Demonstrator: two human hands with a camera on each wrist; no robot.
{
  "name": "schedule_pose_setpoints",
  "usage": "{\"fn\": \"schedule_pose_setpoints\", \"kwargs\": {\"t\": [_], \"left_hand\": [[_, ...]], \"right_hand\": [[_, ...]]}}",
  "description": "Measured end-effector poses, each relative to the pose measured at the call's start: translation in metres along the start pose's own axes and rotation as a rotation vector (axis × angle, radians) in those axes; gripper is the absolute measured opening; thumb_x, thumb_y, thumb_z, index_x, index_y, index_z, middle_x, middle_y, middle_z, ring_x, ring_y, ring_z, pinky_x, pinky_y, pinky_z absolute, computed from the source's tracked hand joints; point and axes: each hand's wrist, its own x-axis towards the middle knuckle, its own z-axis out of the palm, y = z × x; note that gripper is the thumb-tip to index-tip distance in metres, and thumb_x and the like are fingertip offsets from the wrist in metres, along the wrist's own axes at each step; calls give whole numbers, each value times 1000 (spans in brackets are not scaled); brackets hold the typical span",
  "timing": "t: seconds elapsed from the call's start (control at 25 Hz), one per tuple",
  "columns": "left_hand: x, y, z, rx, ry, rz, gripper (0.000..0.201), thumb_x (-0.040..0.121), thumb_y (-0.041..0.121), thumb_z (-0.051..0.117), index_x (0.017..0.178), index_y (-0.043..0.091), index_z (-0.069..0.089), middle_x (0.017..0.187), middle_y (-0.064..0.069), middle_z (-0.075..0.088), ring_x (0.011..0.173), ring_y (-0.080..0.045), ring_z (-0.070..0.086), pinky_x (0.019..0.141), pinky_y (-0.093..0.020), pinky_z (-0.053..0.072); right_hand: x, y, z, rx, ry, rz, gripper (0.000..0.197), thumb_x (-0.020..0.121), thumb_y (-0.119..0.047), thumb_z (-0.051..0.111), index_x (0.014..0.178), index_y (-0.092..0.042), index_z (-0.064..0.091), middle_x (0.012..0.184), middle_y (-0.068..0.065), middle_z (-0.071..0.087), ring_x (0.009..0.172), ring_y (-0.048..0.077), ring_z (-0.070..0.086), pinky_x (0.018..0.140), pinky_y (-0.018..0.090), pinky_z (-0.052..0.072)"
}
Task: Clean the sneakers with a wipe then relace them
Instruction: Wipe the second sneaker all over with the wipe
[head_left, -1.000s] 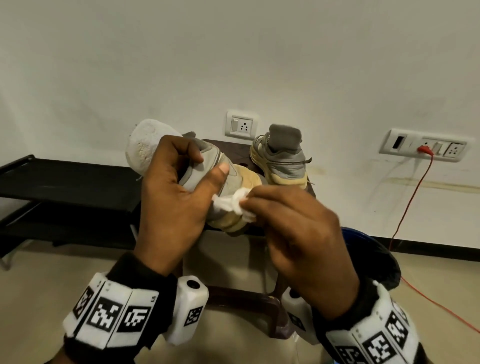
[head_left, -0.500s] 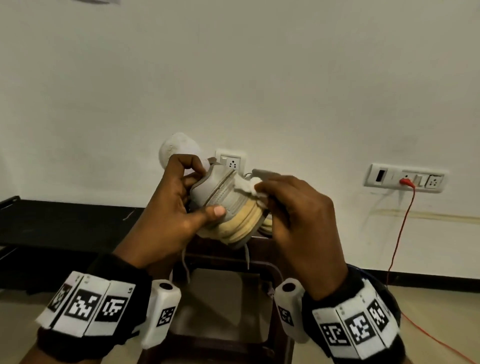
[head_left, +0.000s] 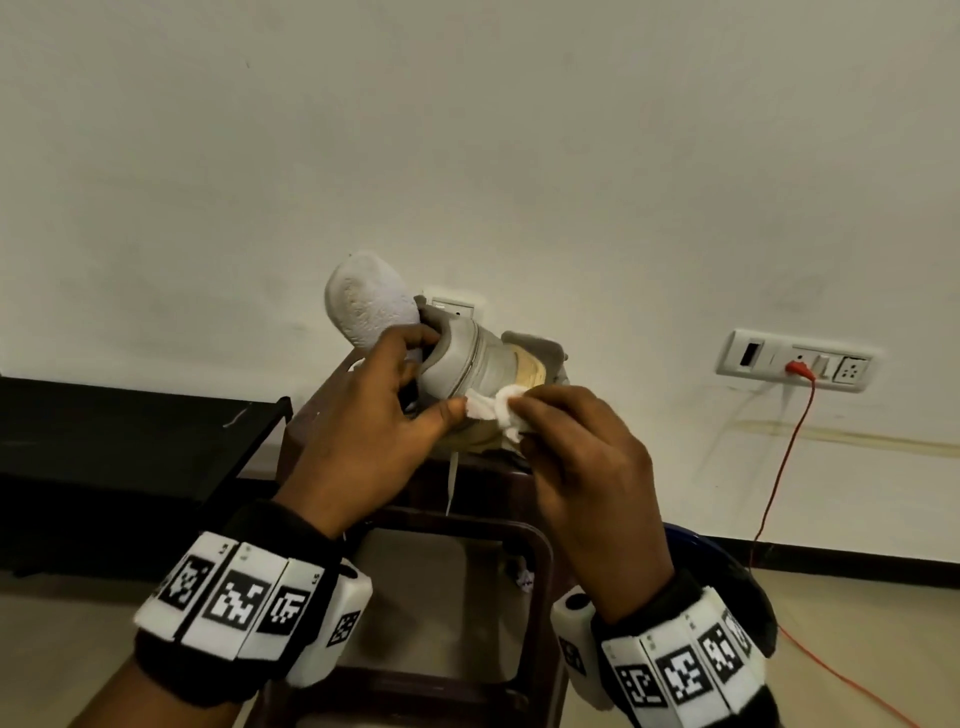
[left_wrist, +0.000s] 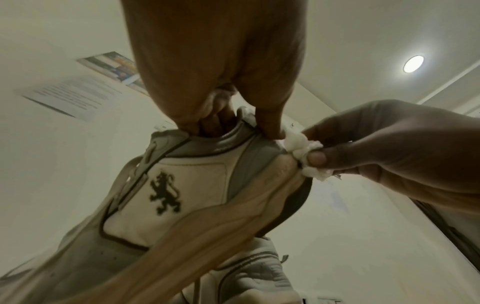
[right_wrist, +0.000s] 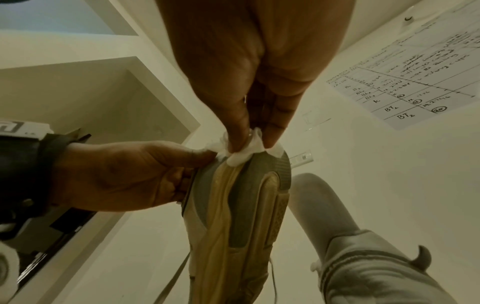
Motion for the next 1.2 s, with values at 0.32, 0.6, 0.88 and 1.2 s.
{"fn": "schedule_pose_setpoints", "kwargs": {"t": [0.32,0.6,0.88,1.2], "left_hand": [[-9,1,-13,81,-43,11,44,75,51,62,114,32,63,107,12,69,102,-7,65,88,-41,55],[-20,9,-15,105,-93,11,47,72,56,61,115,37,58,105,13,70,99,-10,66,85,-44,54],[-18,10,-16,60,-221,-26,33,82,31,72,109,43,57,107,30,62,101,8,60,88,-26,54],[-23,12,-15,59,-294,-13,33,84,22,69,110,38,57,107,27,62,101,6,60,84,-18,53]], "right_hand": [[7,-10,-5,99,47,44,26,80,-1,63,106,-5,69,104,8,66,93,18,62,79,27,54],[8,-13,-18,146,-25,44,27,82,-12,55,105,-9,70,104,3,68,96,12,62,85,25,51],[-1,-9,-11,97,-25,-83,25,84,-16,56,102,-7,71,102,6,69,96,12,59,85,21,48],[5,-6,-12,240,-20,15,24,82,-5,61,104,-9,71,103,2,70,94,7,63,85,21,51]]}}
